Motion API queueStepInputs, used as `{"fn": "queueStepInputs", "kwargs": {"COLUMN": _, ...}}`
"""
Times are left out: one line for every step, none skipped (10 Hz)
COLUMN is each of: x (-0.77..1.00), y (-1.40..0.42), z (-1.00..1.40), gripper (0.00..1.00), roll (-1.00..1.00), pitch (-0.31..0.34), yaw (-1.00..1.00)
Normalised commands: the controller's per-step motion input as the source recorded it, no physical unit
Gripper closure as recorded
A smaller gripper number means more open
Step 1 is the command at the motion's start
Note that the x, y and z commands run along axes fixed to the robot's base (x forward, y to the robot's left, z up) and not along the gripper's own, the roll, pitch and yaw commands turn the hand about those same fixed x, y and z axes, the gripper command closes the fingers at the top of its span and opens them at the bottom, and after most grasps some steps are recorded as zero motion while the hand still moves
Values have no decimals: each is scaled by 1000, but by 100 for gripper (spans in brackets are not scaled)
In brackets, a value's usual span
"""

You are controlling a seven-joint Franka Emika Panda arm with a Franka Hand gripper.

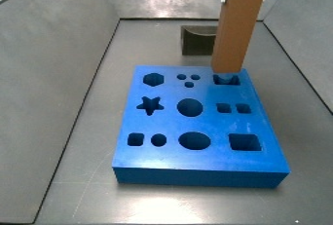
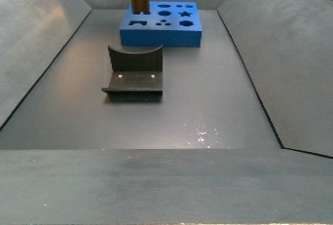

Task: Pick up the arch object. Move up. Place the arch object on the fixture. Regrasp the arch object. Move to above the board. Insert the arch object.
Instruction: Insert the arch object.

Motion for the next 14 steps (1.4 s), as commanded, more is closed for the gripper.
{"fn": "queueStepInputs", "kwargs": {"x": 931, "y": -51, "z": -223, "gripper": 100, "roll": 113, "pitch": 64, "yaw": 0}}
{"fn": "queueStepInputs", "kwargs": {"x": 883, "y": -6, "z": -214, "gripper": 100, "roll": 91, "pitch": 60, "yaw": 0}}
{"fn": "queueStepInputs", "kwargs": {"x": 857, "y": 0, "z": -177, "gripper": 100, "roll": 60, "pitch": 56, "yaw": 0}}
{"fn": "queueStepInputs", "kwargs": {"x": 871, "y": 0, "z": -166, "gripper": 100, "roll": 44, "pitch": 64, "yaw": 0}}
{"fn": "queueStepInputs", "kwargs": {"x": 811, "y": 0, "z": -154, "gripper": 100, "roll": 37, "pitch": 69, "yaw": -11}}
{"fn": "queueStepInputs", "kwargs": {"x": 757, "y": 0, "z": -94, "gripper": 100, "roll": 6, "pitch": 79, "yaw": -83}}
{"fn": "queueStepInputs", "kwargs": {"x": 700, "y": 40, "z": -83, "gripper": 100, "roll": 1, "pitch": 74, "yaw": -111}}
{"fn": "queueStepInputs", "kwargs": {"x": 526, "y": 111, "z": -37, "gripper": 100, "roll": 0, "pitch": 67, "yaw": -129}}
{"fn": "queueStepInputs", "kwargs": {"x": 180, "y": 134, "z": 0, "gripper": 100, "roll": -26, "pitch": 46, "yaw": 0}}
{"fn": "queueStepInputs", "kwargs": {"x": 74, "y": 131, "z": -46, "gripper": 100, "roll": 0, "pitch": 43, "yaw": 0}}
{"fn": "queueStepInputs", "kwargs": {"x": 0, "y": 106, "z": -63, "gripper": 100, "roll": 0, "pitch": 30, "yaw": 0}}
{"fn": "queueStepInputs", "kwargs": {"x": 0, "y": 0, "z": -34, "gripper": 100, "roll": 0, "pitch": 0, "yaw": 0}}
{"fn": "queueStepInputs", "kwargs": {"x": -189, "y": -151, "z": -114, "gripper": 100, "roll": 0, "pitch": 0, "yaw": 0}}
{"fn": "queueStepInputs", "kwargs": {"x": -134, "y": -146, "z": -111, "gripper": 100, "roll": 0, "pitch": 0, "yaw": 0}}
